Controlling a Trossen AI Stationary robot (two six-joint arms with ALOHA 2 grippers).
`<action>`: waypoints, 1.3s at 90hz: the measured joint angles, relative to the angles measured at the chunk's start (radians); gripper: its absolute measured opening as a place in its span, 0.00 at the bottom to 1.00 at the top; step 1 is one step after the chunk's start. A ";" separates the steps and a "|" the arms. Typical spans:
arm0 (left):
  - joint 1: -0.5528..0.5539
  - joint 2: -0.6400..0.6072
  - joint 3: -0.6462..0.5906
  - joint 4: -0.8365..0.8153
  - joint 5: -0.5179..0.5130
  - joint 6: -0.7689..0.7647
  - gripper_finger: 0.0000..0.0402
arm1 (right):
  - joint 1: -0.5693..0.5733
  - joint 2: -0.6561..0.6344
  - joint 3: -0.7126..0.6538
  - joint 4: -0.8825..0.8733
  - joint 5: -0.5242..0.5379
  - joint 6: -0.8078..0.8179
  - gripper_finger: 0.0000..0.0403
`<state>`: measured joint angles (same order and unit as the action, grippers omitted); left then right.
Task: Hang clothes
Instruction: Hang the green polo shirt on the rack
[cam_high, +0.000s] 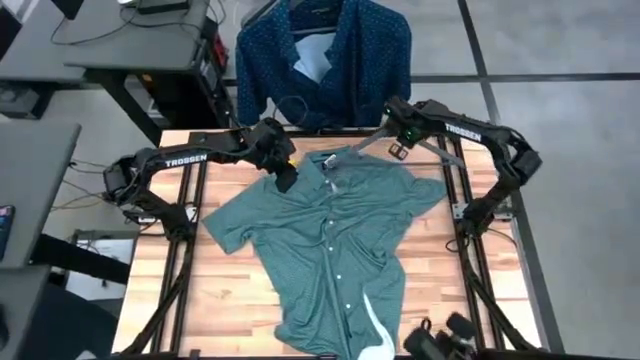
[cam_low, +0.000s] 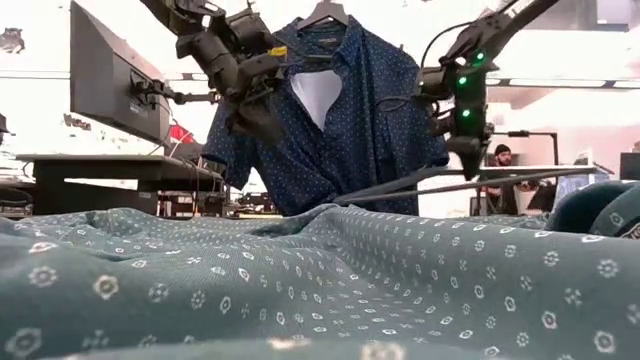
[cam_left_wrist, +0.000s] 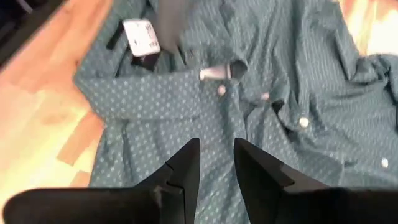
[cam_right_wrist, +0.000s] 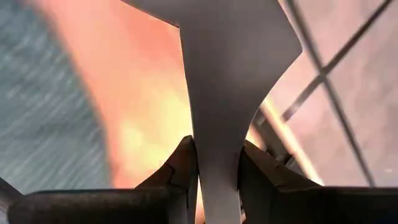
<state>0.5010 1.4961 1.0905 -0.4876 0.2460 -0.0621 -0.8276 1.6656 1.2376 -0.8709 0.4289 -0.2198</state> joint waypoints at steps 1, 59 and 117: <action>0.002 0.003 -0.005 0.000 0.003 0.002 0.20 | -0.003 0.008 0.002 0.005 0.002 -0.004 0.17; -0.019 0.272 -0.060 0.226 0.043 -0.099 0.20 | 0.115 0.123 0.018 0.131 -0.092 -0.133 0.17; -0.008 0.232 0.011 0.203 -0.039 0.568 0.24 | 0.113 0.123 0.017 0.117 -0.146 -0.121 0.17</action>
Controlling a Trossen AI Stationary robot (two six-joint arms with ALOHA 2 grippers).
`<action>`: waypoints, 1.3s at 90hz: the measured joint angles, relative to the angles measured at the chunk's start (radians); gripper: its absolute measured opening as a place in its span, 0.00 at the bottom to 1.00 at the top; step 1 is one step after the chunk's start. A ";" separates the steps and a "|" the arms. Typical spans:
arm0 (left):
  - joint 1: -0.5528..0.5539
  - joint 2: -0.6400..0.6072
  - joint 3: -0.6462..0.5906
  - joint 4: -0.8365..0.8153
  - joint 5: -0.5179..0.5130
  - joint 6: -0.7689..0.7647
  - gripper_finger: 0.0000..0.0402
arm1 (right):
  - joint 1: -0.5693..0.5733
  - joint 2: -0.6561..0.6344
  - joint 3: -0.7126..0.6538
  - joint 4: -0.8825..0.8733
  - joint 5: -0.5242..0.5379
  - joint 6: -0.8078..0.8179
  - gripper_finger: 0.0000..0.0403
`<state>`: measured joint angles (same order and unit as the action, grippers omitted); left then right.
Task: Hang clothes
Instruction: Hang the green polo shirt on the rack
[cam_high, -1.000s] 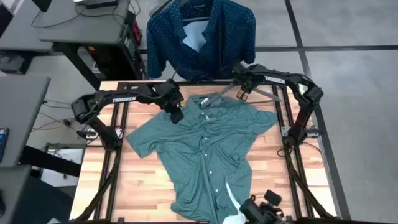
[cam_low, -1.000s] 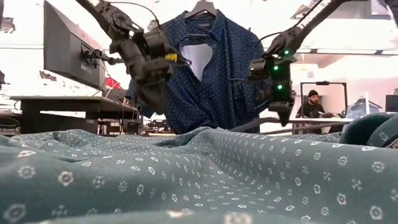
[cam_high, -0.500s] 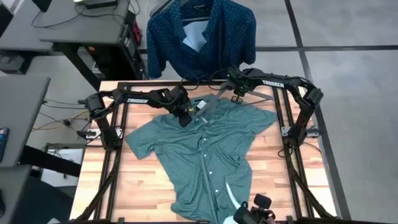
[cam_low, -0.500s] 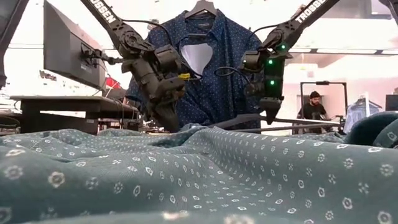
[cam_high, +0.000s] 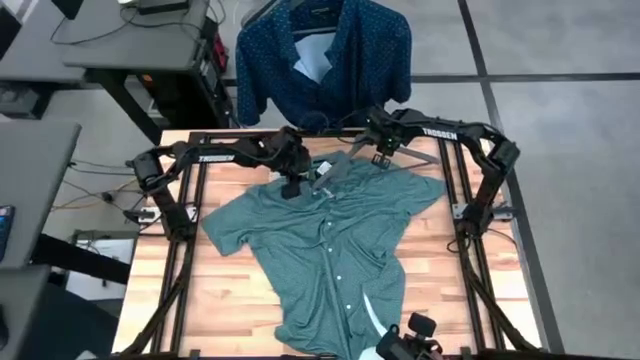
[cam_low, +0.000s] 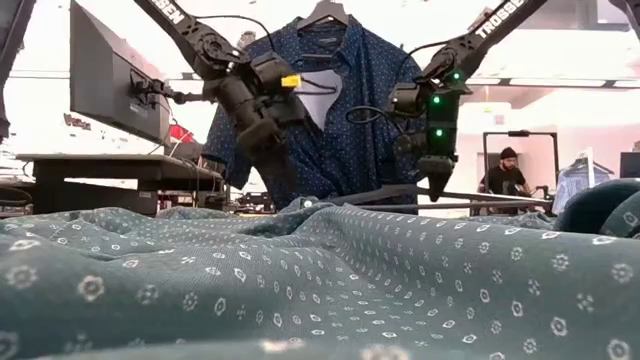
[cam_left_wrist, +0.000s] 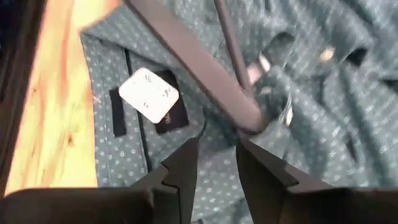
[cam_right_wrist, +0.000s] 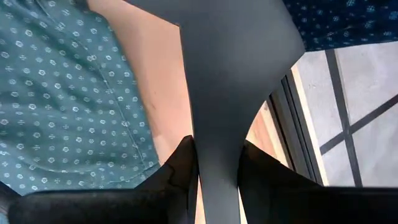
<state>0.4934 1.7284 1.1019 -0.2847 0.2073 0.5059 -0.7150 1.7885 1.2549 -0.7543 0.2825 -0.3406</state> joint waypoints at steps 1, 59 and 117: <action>0.000 0.001 0.000 0.002 0.001 0.006 0.25 | 0.000 0.000 0.000 0.000 0.000 0.000 0.17; -0.016 0.037 0.002 -0.085 0.059 0.163 0.25 | 0.001 0.000 0.000 -0.017 -0.025 -0.006 0.17; -0.073 -0.012 0.000 -0.118 0.000 0.297 0.25 | 0.001 0.000 0.000 -0.019 -0.026 -0.001 0.17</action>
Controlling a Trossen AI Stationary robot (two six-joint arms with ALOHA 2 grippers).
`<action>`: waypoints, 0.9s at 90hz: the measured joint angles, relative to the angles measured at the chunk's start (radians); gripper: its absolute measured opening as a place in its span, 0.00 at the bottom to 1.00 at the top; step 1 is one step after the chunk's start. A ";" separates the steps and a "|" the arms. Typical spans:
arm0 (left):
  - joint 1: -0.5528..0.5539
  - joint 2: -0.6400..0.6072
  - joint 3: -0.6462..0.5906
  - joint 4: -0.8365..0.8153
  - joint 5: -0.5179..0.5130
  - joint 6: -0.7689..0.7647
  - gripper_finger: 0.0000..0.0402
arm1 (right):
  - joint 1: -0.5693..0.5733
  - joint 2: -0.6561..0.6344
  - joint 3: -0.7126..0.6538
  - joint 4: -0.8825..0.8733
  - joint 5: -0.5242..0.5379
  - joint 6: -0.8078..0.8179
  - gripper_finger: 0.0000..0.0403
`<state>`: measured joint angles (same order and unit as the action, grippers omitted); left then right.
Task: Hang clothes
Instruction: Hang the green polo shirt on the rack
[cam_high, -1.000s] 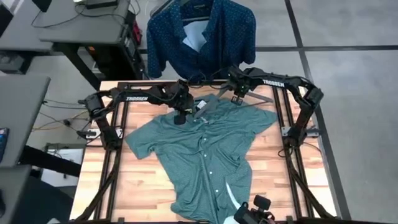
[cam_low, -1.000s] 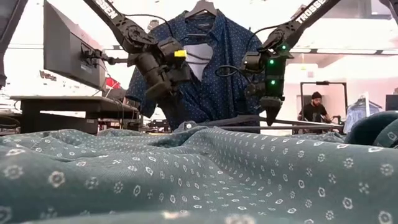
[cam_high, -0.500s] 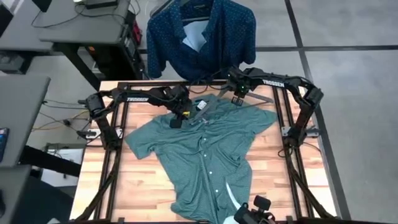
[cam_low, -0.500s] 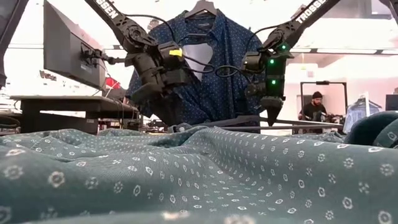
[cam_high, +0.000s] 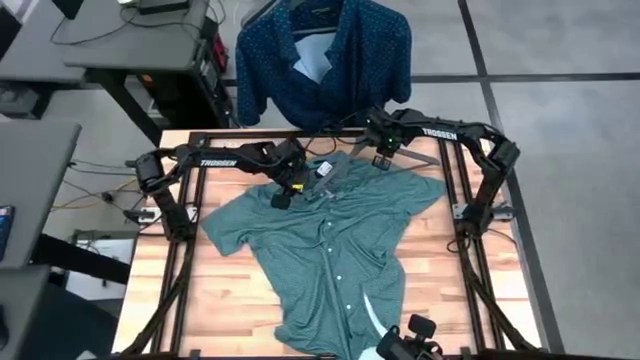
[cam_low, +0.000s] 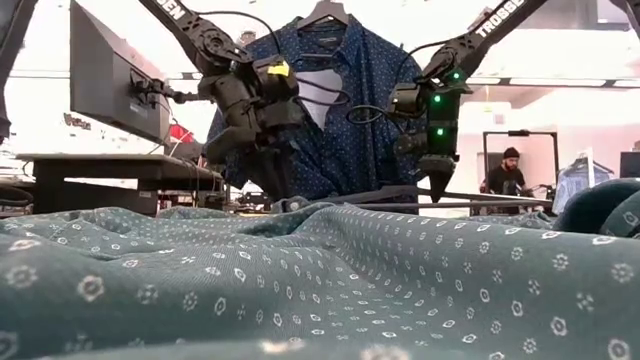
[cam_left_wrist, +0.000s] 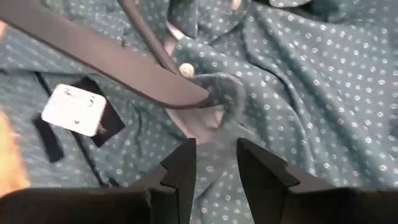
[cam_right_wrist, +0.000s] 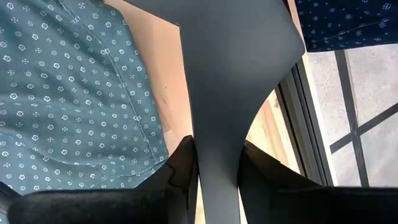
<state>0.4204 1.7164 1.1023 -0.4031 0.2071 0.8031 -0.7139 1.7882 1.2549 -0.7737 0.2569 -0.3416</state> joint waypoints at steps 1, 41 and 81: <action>-0.001 -0.003 0.000 -0.001 -0.004 0.004 0.25 | 0.000 0.000 0.000 0.000 0.000 0.000 0.17; -0.012 -0.007 0.002 0.051 -0.079 0.123 0.25 | 0.000 0.000 0.000 0.004 -0.008 0.001 0.17; -0.022 0.036 0.002 0.063 -0.083 0.136 0.25 | 0.000 0.000 0.000 0.011 -0.020 0.019 0.17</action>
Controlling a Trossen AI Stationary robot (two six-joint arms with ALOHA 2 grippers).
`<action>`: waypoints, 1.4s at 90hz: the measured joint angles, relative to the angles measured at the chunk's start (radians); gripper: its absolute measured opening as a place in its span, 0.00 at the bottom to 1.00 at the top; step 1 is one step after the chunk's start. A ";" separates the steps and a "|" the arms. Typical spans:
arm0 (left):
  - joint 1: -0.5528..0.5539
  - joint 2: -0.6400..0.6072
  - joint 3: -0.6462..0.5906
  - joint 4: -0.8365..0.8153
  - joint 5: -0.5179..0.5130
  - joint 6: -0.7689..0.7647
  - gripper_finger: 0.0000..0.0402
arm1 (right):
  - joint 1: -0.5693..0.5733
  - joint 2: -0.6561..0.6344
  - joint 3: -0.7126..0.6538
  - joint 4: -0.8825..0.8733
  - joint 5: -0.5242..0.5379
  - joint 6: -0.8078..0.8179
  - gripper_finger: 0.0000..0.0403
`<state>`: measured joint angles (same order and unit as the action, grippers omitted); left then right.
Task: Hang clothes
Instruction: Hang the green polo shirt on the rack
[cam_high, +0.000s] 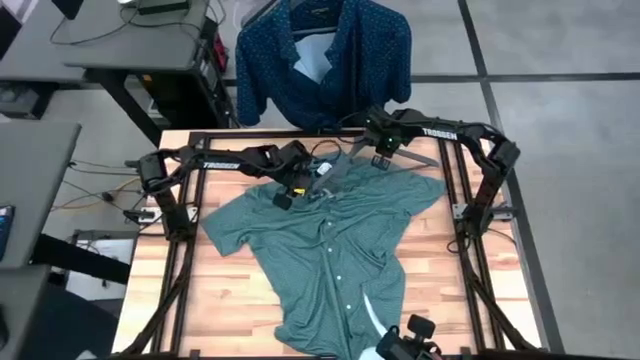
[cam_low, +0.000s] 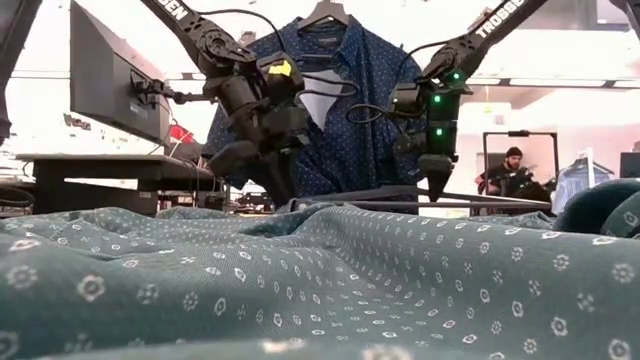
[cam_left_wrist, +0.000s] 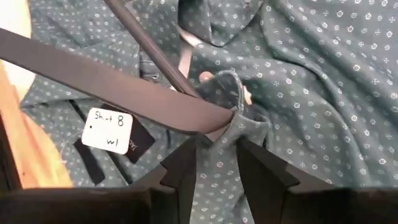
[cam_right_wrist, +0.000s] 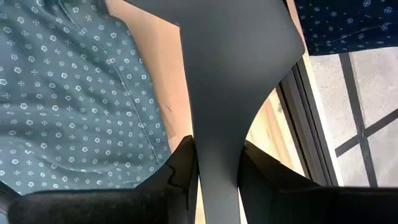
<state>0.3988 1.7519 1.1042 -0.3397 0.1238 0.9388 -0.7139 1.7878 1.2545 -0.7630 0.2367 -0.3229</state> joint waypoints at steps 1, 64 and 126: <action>0.000 0.000 0.000 -0.005 0.000 0.002 0.25 | 0.000 0.000 0.000 -0.001 0.000 0.000 0.17; -0.014 0.095 0.008 -0.030 -0.102 -0.068 0.02 | -0.023 0.000 0.000 -0.022 0.001 -0.026 0.17; -0.014 0.006 0.293 -0.223 -0.099 -0.170 0.00 | 0.071 0.000 0.003 0.048 0.007 0.011 0.17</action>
<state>0.3851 1.7584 1.3970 -0.5628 0.0253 0.7689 -0.6431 1.7874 1.2572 -0.7153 0.2436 -0.3115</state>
